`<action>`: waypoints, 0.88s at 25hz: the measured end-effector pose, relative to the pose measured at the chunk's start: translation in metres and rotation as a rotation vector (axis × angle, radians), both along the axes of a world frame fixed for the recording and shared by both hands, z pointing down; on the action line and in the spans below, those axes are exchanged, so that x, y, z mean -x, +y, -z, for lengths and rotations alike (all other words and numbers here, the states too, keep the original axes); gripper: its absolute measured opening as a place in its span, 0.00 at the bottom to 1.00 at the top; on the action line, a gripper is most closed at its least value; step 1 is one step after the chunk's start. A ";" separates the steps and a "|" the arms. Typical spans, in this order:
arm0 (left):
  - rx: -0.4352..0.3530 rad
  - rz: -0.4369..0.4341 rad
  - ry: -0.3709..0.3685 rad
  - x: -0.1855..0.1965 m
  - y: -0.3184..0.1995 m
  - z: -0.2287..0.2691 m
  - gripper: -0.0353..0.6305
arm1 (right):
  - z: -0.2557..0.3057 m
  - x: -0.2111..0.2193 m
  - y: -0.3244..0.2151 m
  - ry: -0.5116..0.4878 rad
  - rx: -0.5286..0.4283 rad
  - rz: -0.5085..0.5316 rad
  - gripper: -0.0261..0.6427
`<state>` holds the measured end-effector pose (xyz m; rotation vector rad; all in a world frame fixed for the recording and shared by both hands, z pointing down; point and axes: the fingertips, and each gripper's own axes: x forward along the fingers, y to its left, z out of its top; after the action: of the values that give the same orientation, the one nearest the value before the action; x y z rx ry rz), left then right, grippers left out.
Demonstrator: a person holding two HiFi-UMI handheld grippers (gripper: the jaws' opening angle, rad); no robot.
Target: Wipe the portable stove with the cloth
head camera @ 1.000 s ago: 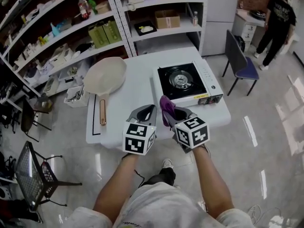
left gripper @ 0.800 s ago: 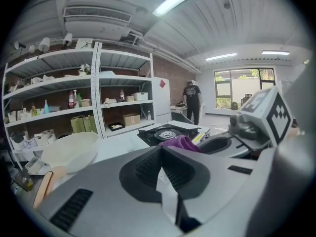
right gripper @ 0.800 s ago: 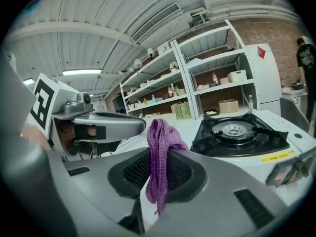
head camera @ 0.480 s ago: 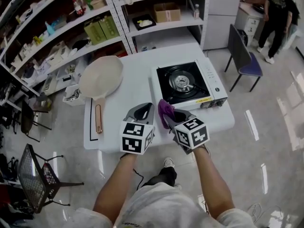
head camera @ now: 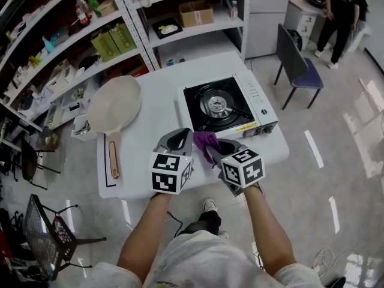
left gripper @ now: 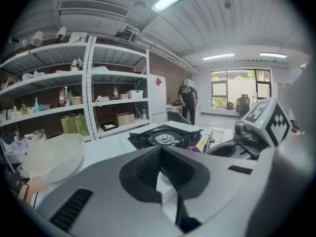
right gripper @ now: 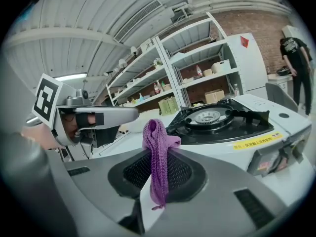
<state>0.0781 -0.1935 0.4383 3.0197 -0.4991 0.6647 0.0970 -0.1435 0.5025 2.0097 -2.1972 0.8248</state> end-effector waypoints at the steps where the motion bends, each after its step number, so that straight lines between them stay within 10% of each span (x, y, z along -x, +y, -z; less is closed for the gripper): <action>1: -0.002 -0.006 0.003 -0.004 0.001 0.001 0.06 | 0.000 -0.003 0.001 -0.009 0.002 -0.007 0.13; 22: 0.003 -0.148 0.034 -0.074 0.027 0.009 0.06 | -0.001 -0.088 0.047 -0.170 0.022 -0.235 0.13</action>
<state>0.1524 -0.1661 0.4294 3.0814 -0.2743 0.6185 0.1851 -0.0964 0.5034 2.2972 -2.0457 1.0773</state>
